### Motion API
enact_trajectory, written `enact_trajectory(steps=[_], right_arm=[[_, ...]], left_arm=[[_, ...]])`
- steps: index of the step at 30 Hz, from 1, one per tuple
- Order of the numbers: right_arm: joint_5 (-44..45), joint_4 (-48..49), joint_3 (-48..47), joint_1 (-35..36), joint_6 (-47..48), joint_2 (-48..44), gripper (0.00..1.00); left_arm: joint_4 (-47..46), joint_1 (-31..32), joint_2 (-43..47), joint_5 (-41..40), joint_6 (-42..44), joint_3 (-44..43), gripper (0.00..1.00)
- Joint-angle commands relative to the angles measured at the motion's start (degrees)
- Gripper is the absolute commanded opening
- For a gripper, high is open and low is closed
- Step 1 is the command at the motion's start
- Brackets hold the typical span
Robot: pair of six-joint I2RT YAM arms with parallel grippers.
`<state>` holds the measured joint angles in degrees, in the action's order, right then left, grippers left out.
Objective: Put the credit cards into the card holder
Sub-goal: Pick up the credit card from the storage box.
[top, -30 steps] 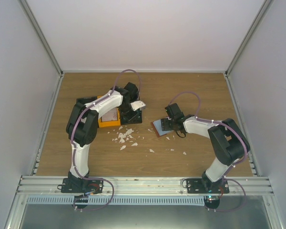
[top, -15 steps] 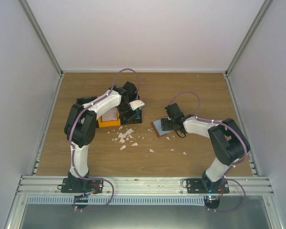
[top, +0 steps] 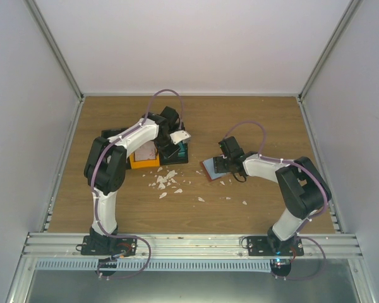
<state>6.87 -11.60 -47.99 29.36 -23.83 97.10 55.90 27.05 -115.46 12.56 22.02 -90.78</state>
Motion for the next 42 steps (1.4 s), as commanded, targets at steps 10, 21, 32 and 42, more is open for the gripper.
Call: enact_trajectory(steps=[10, 21, 32, 42], right_arm=[[-6.0, -7.6, 1.3, 0.5, -1.6, 2.8, 0.76], [-4.3, -9.2, -0.9, 0.3, -1.9, -2.0, 0.8], [-5.7, -10.3, -5.4, -0.9, -0.6, -10.9, 0.8], [-32.6, 4.4, -7.0, -1.0, -0.2, -15.9, 0.8]], left_arm=[[-0.3, -0.8, 3.6, -0.6, -0.1, 0.3, 0.0], [-3.2, -0.8, 5.5, -2.3, -2.6, 0.5, 0.0], [-9.9, -1.0, 11.7, -4.1, -7.9, 3.1, 0.0], [-18.8, -4.3, 23.0, 0.6, -29.5, 9.0, 0.0]])
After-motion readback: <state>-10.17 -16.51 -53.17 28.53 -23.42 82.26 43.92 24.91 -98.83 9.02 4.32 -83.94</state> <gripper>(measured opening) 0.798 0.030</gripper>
